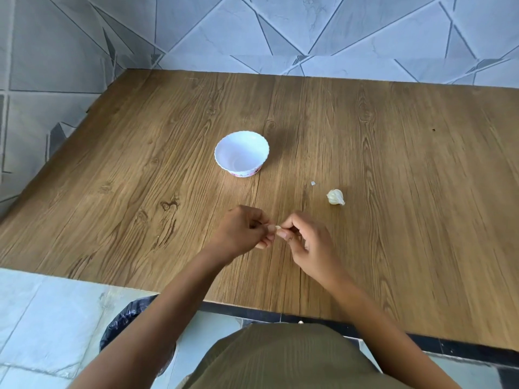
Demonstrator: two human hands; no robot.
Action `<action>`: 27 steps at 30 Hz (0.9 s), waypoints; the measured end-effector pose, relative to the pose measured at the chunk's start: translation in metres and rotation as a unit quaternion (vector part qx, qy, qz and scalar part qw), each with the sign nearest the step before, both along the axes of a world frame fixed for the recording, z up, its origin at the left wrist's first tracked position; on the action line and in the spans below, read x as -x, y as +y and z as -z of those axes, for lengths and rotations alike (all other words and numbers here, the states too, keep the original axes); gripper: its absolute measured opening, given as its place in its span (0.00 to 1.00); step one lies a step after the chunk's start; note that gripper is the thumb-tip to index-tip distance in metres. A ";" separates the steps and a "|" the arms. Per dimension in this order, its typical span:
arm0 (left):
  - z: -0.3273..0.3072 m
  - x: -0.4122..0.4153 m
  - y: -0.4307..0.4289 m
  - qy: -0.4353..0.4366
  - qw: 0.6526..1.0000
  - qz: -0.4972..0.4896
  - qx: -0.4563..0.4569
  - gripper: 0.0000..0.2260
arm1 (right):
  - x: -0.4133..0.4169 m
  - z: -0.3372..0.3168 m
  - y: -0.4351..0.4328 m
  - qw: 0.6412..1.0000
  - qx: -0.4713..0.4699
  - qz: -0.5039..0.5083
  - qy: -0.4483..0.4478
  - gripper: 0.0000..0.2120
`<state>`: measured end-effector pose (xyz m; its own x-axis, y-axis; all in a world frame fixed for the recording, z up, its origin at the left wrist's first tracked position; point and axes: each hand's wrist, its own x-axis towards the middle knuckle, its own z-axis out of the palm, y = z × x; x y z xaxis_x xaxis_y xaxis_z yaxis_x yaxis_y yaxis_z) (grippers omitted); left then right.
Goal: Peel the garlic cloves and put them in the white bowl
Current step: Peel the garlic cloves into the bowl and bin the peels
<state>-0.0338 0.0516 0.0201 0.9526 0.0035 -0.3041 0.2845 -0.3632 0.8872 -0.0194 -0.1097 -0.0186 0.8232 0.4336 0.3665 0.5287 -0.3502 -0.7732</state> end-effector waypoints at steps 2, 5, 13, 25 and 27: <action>0.001 0.001 0.001 0.026 0.999 -0.008 0.032 0.06 | -0.001 0.002 0.002 0.998 0.032 0.012 -0.059 0.06; 0.005 0.001 0.001 0.039 0.998 -0.021 0.054 0.06 | -0.001 0.006 0.004 0.994 0.066 0.022 -0.090 0.06; 0.019 0.007 -0.006 -0.318 0.901 0.096 -0.279 0.02 | -0.009 -0.012 0.003 0.901 -0.098 0.052 0.420 0.06; 0.024 0.001 -0.002 -0.141 0.990 0.009 -0.005 0.04 | -0.008 -0.011 0.000 0.869 -0.133 0.047 0.475 0.06; 0.022 0.000 -0.004 -0.046 0.997 -0.009 0.063 0.06 | -0.007 -0.010 0.000 0.875 -0.146 0.041 0.460 0.05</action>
<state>-0.0338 0.0476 -0.0015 0.9766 -0.0125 -0.2148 0.2055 -0.2424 0.9482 -0.0127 -0.1100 -0.0087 0.8522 0.3577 -0.3819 -0.3816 -0.0746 -0.9213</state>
